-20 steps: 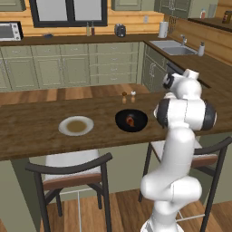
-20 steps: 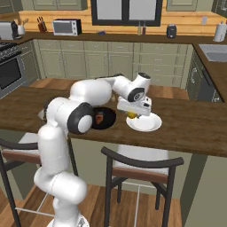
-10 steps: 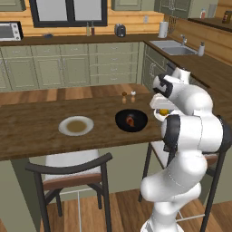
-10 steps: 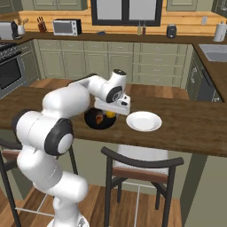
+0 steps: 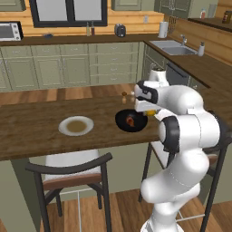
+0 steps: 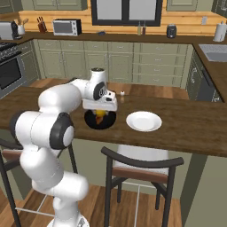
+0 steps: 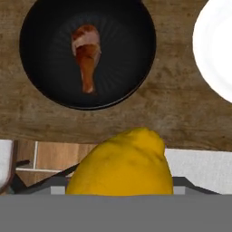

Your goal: Pick the chicken drumstick and lemon from their plates and place them in the bowl. Then put the bowl in the fridge.

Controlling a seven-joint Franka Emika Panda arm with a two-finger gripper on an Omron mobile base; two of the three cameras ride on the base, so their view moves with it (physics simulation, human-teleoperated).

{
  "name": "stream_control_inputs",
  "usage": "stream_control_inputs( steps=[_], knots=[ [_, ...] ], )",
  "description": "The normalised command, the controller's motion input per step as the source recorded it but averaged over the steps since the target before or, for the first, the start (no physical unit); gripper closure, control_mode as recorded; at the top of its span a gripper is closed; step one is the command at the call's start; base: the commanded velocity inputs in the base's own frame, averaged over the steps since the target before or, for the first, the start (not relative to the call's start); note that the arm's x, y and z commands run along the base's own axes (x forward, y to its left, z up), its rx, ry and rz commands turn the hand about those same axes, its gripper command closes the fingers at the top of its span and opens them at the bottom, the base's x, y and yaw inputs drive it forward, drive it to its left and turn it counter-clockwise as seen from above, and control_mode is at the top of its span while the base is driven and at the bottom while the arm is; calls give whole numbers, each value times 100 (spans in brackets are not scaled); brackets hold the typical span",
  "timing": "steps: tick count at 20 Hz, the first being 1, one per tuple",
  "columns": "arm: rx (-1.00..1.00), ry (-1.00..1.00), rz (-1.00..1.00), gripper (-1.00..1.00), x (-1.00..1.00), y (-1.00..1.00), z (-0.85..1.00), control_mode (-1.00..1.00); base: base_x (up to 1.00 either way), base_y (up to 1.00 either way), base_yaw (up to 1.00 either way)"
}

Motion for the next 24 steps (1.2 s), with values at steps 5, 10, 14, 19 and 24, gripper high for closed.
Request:
stream_control_inputs(
  steps=[5, 10, 14, 19, 24],
  knots=[
    [-1, 6, 0, 100, 64, 12, -1, -100, 0, 0, 0],
    [1, 5, 0, 100, 49, 1, -28, -100, 0, 0, 0],
    [0, 6, 0, 100, 40, 11, -29, -100, 0, 0, 0],
    [0, 6, 0, 100, 17, 27, -39, -100, 0, 0, 0],
    [0, 12, 0, 100, 2, 25, -46, -100, 0, 0, 0]
  ],
)
